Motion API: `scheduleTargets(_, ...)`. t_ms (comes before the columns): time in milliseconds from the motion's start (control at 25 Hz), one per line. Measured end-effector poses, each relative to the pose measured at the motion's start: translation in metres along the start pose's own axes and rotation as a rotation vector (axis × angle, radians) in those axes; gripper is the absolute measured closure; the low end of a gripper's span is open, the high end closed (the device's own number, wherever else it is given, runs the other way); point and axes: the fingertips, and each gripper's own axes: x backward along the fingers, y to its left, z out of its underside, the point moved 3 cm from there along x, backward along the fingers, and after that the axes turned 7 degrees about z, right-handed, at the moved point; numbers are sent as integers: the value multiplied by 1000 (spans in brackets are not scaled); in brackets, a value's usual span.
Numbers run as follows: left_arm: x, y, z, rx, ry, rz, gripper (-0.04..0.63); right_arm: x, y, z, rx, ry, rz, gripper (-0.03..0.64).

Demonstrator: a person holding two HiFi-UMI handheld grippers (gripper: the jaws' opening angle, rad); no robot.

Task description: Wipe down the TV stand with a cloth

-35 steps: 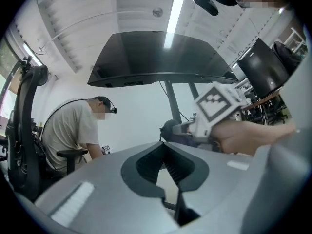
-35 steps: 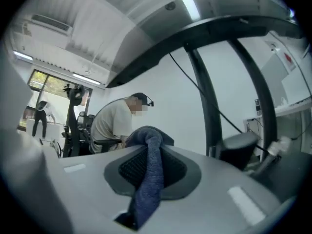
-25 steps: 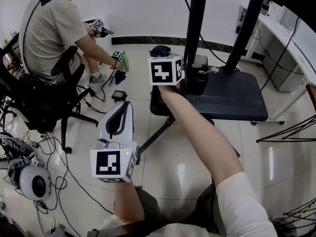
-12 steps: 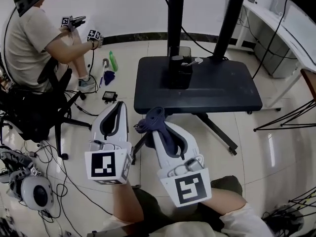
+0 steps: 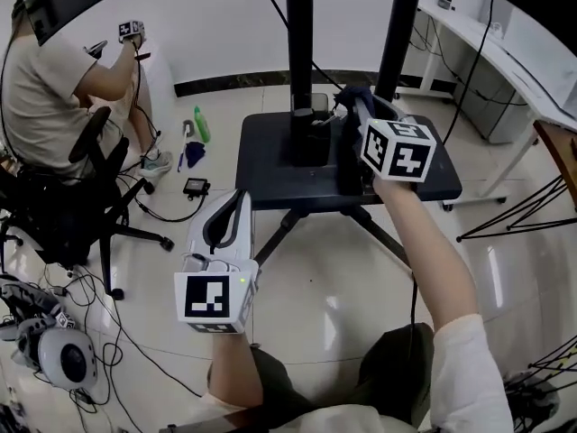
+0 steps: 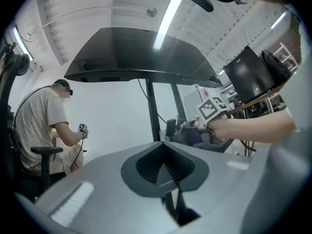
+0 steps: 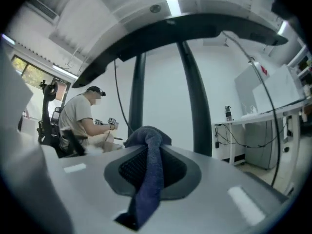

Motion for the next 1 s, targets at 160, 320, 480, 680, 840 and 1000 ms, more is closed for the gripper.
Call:
scheduleTargets(160,2,-8,-3,-1,3,3,529,-62,-10,10,38,71,24,563)
scheduleTargets(320,3,-15,-2,1,12,13,529,-79,-10,15,25,95,36,562)
scheduleTargets(480,3,-13,-4,8,-17,19,529,-39,5,10,56,45,-2,562)
scheduleTargets(680,-4,-21,-1,14,15,55,529,89,35,9,51,-79,-89,561)
scheduleTargets(840,-10,-30,-3,31,-6,76,529,188,67,3,110,-291,-147,561)
scheduleTargets(1000,-12,-43,-1,29,20,123,529,241,77,-7,128,-415,-170,561)
